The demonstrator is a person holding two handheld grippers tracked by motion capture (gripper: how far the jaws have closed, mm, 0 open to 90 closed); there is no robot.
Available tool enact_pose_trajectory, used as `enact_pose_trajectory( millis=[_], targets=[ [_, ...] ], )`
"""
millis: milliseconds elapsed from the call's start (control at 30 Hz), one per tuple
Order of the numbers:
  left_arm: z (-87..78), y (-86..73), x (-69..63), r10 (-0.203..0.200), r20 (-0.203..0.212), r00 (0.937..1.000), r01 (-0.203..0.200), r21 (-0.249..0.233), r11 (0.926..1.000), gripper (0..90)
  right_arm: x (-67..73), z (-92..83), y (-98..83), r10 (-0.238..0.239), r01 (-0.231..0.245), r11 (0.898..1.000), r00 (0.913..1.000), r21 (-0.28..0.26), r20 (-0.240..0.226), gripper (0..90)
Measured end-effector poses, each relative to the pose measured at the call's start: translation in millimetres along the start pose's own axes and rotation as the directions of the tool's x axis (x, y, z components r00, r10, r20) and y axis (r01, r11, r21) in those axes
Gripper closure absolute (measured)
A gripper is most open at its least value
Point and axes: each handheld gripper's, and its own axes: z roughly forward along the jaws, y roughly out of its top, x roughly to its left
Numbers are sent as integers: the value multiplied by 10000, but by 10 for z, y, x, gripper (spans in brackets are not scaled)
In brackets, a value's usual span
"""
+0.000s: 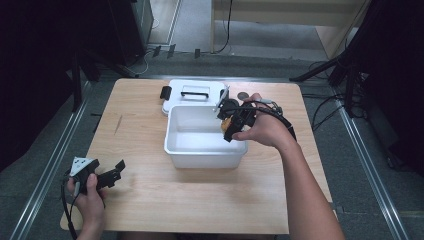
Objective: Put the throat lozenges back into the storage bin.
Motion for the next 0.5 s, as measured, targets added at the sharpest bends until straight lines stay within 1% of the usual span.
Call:
enact_pose_trajectory(
  millis=[100, 233, 367, 500],
  targets=[
    [0, 0, 0, -8, 4, 10000, 8, 3, 10000, 0, 7, 40, -11, -43, 43, 10000, 10000, 63, -33, 206],
    [0, 0, 0, -4, 3, 10000, 4, 8, 10000, 0, 8, 77, -20, -46, 47, 10000, 9999, 20, -149, 205],
    [-1, 0, 0, 16, 1, 10000, -16, 11, 10000, 0, 34, 148, -25, -163, 165, 9998, 9996, 113, -224, 205],
    [-1, 0, 0, 9, 4, 10000, -9, 11, 10000, 0, 50, 227, -32, -157, 165, 9996, 9994, 231, -315, 205]
  ],
)
